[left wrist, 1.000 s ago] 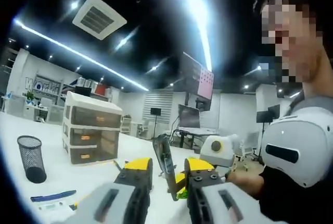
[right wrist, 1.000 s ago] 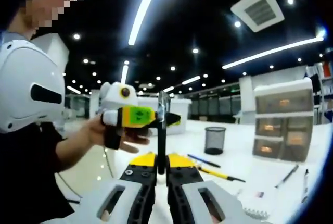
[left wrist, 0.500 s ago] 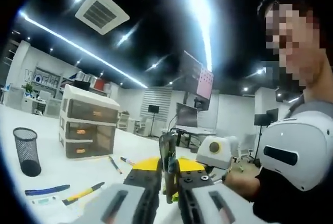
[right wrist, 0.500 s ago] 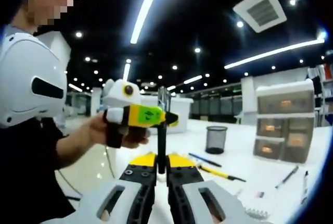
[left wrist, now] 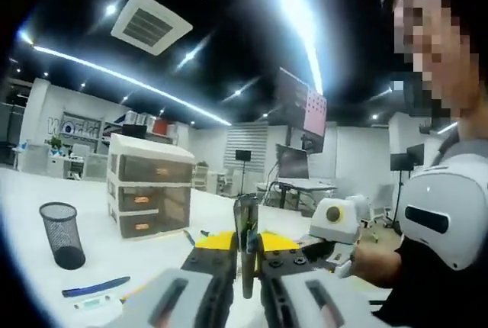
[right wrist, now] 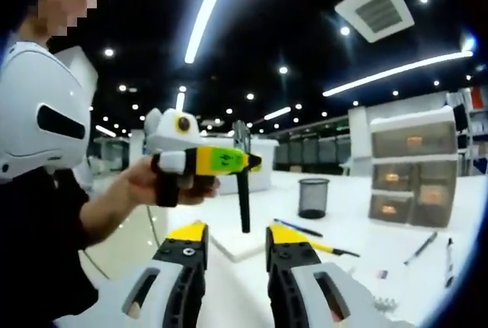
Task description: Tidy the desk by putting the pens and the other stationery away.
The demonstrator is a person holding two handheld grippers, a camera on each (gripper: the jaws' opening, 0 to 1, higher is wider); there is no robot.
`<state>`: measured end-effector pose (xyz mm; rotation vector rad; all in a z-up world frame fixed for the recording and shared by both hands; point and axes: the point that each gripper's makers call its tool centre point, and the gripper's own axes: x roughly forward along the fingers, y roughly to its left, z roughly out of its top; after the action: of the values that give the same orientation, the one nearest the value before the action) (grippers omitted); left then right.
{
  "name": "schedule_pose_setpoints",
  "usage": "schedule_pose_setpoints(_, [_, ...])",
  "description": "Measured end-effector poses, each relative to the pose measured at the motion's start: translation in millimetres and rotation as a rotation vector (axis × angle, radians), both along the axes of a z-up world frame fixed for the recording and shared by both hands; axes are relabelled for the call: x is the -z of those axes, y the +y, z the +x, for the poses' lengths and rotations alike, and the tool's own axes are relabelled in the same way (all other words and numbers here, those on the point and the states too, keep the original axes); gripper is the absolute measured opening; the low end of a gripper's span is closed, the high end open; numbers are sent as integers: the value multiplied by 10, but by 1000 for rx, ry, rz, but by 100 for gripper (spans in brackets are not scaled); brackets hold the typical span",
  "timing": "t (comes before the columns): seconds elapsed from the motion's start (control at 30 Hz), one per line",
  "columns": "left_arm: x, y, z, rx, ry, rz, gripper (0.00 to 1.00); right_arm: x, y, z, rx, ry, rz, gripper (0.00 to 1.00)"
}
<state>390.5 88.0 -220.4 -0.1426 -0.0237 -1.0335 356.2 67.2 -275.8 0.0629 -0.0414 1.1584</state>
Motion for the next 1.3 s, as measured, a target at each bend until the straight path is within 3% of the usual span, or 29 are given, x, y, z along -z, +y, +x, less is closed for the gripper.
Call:
schedule_pose_setpoints(0.07, [-2,69,70,-22,-27,25,11,-15,-38,8,7,9,11,28])
schedule_pose_setpoints(0.23, [21,239,282,-67,-2,32,11,-7,-83,26,22,16,12,28])
schedule_pose_setpoints(0.4, [-75,539,583,-153,-27,45,11,51,-162,35,50,26,-3,28])
schedule_pose_setpoints(0.47, [-120,632,680,-170,-16,18,11,67,-195,39,57,33,-6,29])
schedule_pose_setpoints(0.7, [-104,926,1107,-253,4,56,11,83,-356,61,97,47,-15,31])
schedule_pose_setpoints(1.0, [-252,1169,1581,-346,-20,93,11,73,-434,56,117,48,-45,31])
schedule_pose_setpoints(1.3, [-391,1231,1911,-413,-77,155,11,68,-543,54,139,55,-52,32])
